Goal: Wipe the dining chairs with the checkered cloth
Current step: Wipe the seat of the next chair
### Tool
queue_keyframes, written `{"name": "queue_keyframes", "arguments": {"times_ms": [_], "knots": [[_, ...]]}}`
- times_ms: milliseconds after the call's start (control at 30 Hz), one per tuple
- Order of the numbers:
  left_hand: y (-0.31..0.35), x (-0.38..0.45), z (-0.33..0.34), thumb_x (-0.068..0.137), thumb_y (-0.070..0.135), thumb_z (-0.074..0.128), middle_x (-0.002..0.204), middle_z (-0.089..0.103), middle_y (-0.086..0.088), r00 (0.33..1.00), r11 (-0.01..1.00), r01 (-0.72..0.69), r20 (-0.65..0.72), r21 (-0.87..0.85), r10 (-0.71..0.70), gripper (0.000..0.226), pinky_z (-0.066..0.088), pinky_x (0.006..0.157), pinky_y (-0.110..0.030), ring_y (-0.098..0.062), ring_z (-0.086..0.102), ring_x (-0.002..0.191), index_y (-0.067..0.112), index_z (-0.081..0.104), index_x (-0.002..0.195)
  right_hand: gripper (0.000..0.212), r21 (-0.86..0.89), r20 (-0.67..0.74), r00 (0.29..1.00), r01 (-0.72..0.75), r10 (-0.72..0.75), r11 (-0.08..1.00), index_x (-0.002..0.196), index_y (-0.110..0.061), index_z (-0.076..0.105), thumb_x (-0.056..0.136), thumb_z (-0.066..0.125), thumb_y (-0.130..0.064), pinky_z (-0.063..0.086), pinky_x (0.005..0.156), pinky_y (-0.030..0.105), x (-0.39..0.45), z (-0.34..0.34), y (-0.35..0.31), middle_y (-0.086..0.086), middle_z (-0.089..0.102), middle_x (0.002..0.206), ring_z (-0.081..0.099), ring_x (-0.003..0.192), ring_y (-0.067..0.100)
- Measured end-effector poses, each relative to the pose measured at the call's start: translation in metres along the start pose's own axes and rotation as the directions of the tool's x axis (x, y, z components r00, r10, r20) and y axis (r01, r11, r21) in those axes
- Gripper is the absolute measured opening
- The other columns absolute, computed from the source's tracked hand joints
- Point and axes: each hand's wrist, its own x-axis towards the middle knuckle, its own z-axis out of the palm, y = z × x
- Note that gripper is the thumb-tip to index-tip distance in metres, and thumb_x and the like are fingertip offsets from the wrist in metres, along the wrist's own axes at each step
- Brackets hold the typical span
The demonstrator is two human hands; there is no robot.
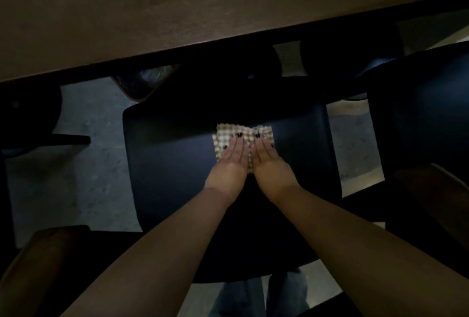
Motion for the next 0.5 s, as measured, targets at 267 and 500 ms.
{"name": "queue_keyframes", "arguments": {"times_ms": [267,500], "knots": [[0.016,-0.042,-0.002,0.101,0.001,0.03,0.162,-0.006,-0.01,0.986,1.0,-0.015,0.168,0.015,0.012,0.061,0.009,0.12,-0.03,-0.021,-0.006,0.149,0.008,0.003,0.155,0.053,-0.028,0.205,0.979,-0.004,0.009,1.0,0.149,0.005,0.003,0.1,0.021,-0.006,0.007,0.119,0.036,-0.037,0.004,-0.016,0.021,0.001,0.158,-0.001,0.147,0.032],[0.049,-0.088,-0.024,0.093,0.011,0.046,0.13,0.058,-0.012,0.959,0.991,0.092,0.259,0.101,-0.116,0.036,0.048,0.091,-0.038,-0.03,0.058,0.115,0.016,0.057,0.127,0.036,0.107,0.333,0.943,-0.028,-0.009,0.994,0.126,-0.005,0.055,0.092,0.047,-0.009,0.045,0.093,0.034,-0.092,-0.009,-0.015,0.018,0.053,0.132,0.054,0.118,0.032]]}}
